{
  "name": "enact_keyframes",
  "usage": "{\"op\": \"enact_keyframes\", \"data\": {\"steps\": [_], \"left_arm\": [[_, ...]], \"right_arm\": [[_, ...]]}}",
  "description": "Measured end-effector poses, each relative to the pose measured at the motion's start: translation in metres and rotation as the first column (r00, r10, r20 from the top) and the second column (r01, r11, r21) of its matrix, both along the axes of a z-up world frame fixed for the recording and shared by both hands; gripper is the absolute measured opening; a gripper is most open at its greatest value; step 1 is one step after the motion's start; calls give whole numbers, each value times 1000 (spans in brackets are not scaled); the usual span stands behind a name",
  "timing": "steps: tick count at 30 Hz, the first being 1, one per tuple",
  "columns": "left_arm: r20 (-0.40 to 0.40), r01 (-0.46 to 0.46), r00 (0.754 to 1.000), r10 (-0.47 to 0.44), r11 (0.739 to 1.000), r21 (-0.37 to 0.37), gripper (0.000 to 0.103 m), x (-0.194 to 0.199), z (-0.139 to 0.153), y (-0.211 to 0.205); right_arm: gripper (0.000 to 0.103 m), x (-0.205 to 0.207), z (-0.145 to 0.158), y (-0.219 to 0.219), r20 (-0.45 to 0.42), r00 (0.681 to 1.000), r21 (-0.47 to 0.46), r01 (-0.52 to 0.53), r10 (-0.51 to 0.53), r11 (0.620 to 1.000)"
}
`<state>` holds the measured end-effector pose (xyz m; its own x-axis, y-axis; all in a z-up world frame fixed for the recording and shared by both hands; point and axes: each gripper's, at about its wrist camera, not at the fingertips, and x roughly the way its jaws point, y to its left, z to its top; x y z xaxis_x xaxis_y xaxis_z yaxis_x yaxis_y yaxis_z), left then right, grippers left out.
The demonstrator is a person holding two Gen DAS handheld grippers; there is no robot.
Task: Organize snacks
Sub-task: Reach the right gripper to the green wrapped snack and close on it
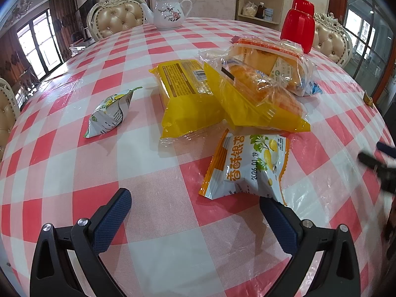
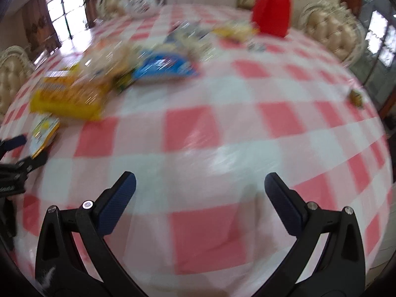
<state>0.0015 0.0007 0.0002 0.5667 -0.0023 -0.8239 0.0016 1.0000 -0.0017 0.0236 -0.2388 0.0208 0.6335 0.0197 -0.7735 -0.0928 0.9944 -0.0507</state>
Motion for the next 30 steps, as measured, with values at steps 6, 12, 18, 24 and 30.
{"op": "enact_keyframes", "data": {"steps": [6,12,18,24,30], "left_arm": [[-6,10,1000,-10,1000,-1,103,0,0,-1],[69,-22,997,27,997,-76,103,-6,9,11],[187,-52,979,81,987,-154,103,-12,24,29],[244,-6,969,52,983,-186,103,-14,31,29],[233,2,972,43,982,-188,103,-10,28,28]], "right_arm": [[103,23,12,-90,54,983,92,170,-175,981],[103,55,20,-179,65,939,109,331,-339,937],[103,113,14,-232,1,918,65,395,-396,916],[103,169,3,-266,-37,889,-24,457,-457,889],[96,192,-7,-288,-99,886,-40,451,-452,892]]}}
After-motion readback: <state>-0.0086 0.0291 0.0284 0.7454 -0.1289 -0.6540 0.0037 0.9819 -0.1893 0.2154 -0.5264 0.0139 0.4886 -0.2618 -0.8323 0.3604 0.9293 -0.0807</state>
